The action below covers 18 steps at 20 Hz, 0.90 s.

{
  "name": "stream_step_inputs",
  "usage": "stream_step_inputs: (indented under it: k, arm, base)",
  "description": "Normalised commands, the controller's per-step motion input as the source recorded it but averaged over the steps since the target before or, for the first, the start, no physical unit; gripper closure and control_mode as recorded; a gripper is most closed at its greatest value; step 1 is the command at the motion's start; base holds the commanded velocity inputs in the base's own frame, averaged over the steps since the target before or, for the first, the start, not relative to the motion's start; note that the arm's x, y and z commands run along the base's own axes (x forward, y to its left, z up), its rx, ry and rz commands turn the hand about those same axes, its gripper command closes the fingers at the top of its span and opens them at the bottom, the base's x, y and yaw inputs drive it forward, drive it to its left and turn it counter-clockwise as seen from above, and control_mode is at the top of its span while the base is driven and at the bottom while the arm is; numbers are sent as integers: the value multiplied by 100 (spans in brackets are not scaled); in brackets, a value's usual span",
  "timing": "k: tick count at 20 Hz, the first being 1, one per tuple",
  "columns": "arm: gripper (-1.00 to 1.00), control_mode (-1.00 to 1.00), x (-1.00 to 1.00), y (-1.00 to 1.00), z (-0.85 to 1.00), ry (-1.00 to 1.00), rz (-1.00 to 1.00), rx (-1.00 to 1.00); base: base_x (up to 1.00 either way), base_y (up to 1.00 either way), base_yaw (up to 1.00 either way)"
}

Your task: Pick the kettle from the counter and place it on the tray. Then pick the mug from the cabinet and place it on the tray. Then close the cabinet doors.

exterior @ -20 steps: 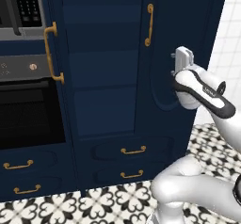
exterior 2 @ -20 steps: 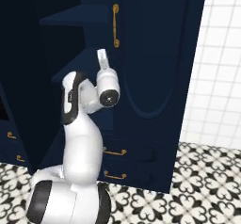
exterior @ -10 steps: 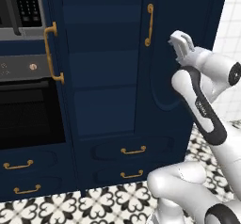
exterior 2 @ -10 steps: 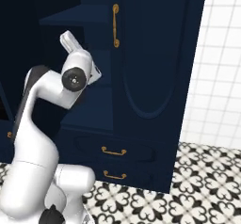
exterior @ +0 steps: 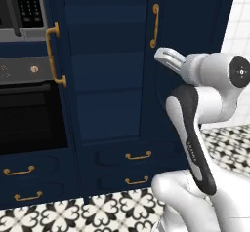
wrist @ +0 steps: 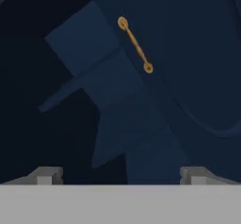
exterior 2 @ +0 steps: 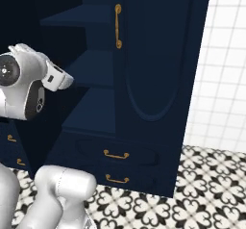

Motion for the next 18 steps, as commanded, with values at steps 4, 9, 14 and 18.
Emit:
stream_step_inputs:
  k: [4, 9, 14, 18]
  arm:
    - [-100, -100, -74, 86, -13, 32, -5, -49]
    - [-100, -100, -64, 99, -58, 24, -5, -54]
    - [-100, -100, -56, 93, -77, 3, 0, -44]
    - [-100, -100, -27, 88, -71, 2, 12, -35]
  base:
    - [0, 0, 0]
    - [0, 0, 0]
    - [0, 0, 0]
    - [0, 0, 0]
